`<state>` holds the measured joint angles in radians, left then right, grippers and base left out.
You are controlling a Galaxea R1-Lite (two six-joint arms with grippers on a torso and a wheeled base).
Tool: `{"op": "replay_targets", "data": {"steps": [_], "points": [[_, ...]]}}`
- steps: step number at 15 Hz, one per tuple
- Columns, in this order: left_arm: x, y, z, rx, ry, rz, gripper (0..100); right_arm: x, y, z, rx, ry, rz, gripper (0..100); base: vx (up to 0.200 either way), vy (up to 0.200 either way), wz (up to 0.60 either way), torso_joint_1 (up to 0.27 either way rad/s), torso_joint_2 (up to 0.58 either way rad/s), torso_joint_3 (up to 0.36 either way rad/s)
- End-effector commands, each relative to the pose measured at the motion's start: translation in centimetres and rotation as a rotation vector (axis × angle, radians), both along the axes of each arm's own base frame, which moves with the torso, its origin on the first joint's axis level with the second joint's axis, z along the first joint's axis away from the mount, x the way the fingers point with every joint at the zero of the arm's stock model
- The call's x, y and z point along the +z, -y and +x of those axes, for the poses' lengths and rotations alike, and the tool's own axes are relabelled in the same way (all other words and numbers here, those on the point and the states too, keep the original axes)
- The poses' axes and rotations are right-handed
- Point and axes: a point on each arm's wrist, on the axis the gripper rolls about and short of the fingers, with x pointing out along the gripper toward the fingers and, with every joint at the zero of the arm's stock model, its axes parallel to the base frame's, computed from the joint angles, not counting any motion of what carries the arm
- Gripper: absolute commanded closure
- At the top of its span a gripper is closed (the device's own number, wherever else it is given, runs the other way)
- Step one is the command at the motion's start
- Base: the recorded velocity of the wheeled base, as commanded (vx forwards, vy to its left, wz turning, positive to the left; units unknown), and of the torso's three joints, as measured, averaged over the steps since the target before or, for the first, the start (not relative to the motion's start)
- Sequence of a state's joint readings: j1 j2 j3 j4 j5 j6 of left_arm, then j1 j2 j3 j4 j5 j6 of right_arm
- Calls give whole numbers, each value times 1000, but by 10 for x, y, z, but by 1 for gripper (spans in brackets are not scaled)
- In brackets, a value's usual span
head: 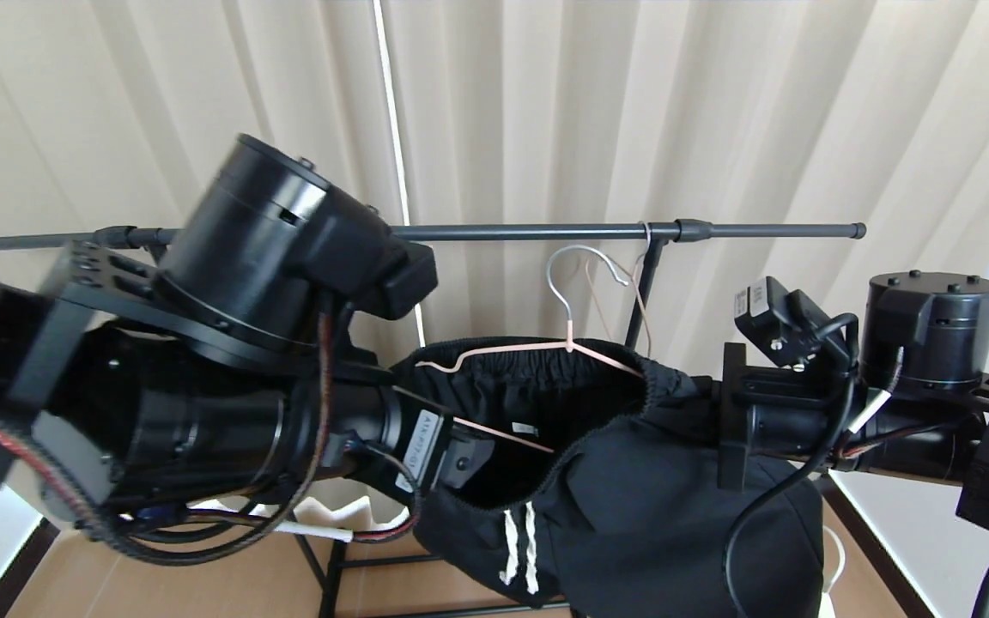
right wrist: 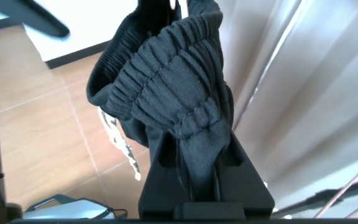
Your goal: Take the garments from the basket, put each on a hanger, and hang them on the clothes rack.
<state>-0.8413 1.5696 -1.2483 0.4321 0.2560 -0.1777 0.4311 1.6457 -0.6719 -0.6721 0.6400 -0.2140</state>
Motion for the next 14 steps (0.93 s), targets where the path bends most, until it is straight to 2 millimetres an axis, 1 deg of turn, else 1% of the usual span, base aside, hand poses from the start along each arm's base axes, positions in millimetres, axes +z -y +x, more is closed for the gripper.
{"op": "replay_targets", "data": {"steps": [1,2,4,5,6,8,9,11,12,14], "points": [[17,-28,-13,1,69,-33,0,-2,4,4,-8,-7,0,100,0,0,0,0,0,0],[24,-52,-13,-69,122,-42,0,-4,10,8,46,-13,27,100,0,0,0,0,0,0],[24,-72,-14,-199,129,-55,0,-7,16,12,89,-8,52,100,0,0,0,0,0,0],[17,-86,-11,-279,129,-31,0,-8,22,14,120,-17,67,100,0,0,0,0,0,0],[9,-97,-5,-321,135,15,0,-9,26,14,144,-24,78,100,0,0,0,0,0,0],[0,-113,4,-407,178,105,0,-8,31,15,192,-30,98,100,0,0,0,0,0,0],[-4,-118,5,-469,206,147,0,-8,32,15,206,-31,103,100,0,0,0,0,0,0],[-12,-119,6,-538,222,212,0,-9,32,14,218,-35,106,100,0,0,0,0,0,0],[-22,-115,12,-579,205,245,0,-10,33,13,235,-41,110,100,0,0,0,0,0,0],[-31,-102,27,-605,213,276,0,-9,33,10,270,-45,121,100,0,0,0,0,0,0]]}}
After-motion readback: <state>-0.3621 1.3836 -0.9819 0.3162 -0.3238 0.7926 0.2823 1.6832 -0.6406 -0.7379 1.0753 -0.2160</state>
